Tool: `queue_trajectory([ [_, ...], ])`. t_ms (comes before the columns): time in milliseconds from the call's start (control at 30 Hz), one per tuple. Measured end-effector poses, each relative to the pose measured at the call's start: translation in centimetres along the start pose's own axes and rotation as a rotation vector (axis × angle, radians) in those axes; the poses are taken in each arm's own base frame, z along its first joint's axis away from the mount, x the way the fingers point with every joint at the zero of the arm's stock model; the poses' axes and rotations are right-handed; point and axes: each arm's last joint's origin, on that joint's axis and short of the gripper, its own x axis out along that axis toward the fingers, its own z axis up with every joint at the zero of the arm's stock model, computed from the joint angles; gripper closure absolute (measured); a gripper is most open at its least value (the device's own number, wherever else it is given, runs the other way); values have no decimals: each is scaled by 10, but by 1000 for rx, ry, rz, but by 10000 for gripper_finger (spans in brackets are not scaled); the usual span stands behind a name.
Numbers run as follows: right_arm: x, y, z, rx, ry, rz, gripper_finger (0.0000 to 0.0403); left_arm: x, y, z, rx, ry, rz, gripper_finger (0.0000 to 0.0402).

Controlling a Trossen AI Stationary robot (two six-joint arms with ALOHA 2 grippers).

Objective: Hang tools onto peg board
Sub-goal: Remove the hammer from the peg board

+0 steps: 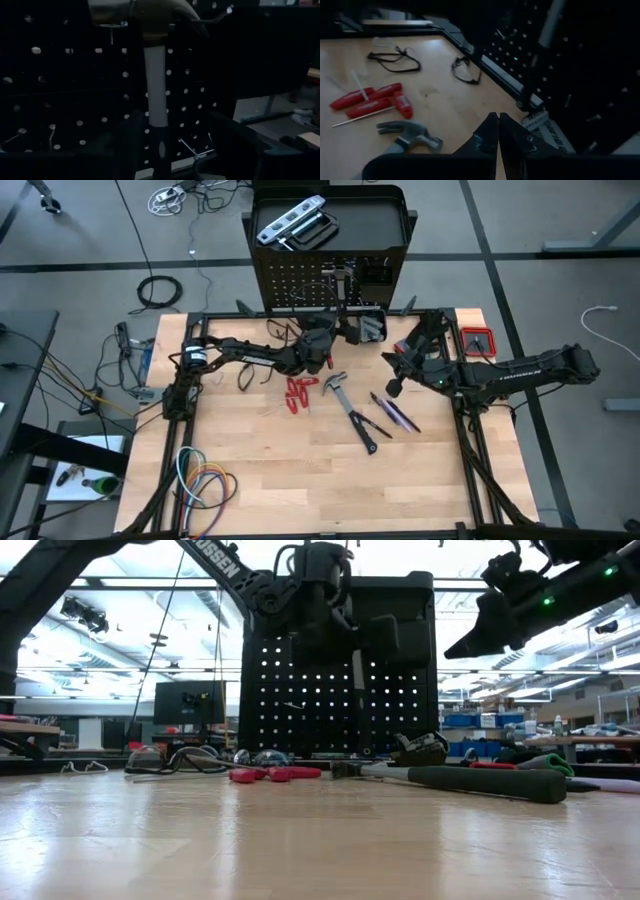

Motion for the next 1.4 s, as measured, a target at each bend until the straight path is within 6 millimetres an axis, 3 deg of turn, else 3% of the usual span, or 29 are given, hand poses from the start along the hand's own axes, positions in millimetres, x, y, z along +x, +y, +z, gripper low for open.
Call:
queue_trajectory([
  [133,3,-5,-4,27,15,-32,384,-4,-6,-6,-27,-15,3,177],
  [267,5,-7,-4,43,19,-48,386,-8,-24,-31,2,-17,15,177],
  [433,5,-7,-5,44,20,-51,382,0,-41,-40,47,-44,180,177],
  [800,5,-7,-4,32,19,-51,385,38,-29,-48,9,-45,194,176],
  [1400,5,-5,0,29,-15,29,385,64,-12,-51,30,-22,151,175],
])
